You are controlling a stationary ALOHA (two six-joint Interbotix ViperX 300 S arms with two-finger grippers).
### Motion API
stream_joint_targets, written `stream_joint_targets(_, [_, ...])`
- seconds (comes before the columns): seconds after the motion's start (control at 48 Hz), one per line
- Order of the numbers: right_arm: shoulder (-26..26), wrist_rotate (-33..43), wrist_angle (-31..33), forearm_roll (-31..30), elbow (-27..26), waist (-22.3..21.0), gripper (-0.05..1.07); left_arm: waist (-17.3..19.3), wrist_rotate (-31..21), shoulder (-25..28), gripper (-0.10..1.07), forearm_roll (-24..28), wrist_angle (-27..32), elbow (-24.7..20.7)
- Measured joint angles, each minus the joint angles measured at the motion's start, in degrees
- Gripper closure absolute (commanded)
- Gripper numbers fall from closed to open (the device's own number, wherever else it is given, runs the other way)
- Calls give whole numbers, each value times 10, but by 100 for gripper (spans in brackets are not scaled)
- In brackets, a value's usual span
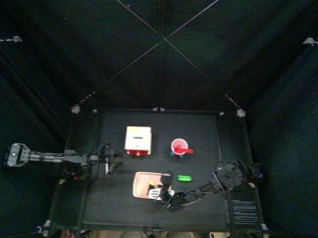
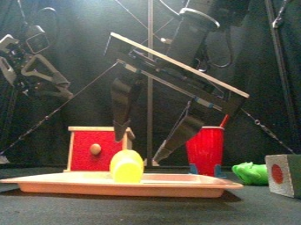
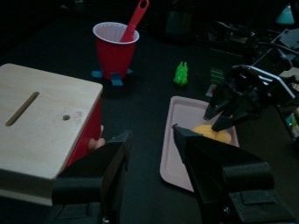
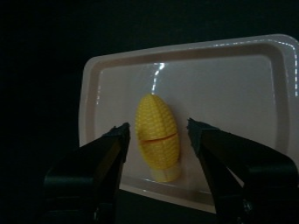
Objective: Grab knife
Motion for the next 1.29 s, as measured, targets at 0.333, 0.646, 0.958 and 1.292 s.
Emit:
stream_joint_targets(0.333, [-54,-8,-9,-34,37,0,14,0,2,0,16,1,-1,0])
stream_joint_targets(0.646, [-134,-121,-9,-38,62,-1,14,0,2,0,16,1,-1,0])
stream_joint_targets(0.958, [-231,-283,0,-25,101,-34,14,0,1,0,16,1,0,0])
stream_joint_targets(1.292, [-360,-513,47,40,138,-151,14,0,0,-18,17,0,-14,0])
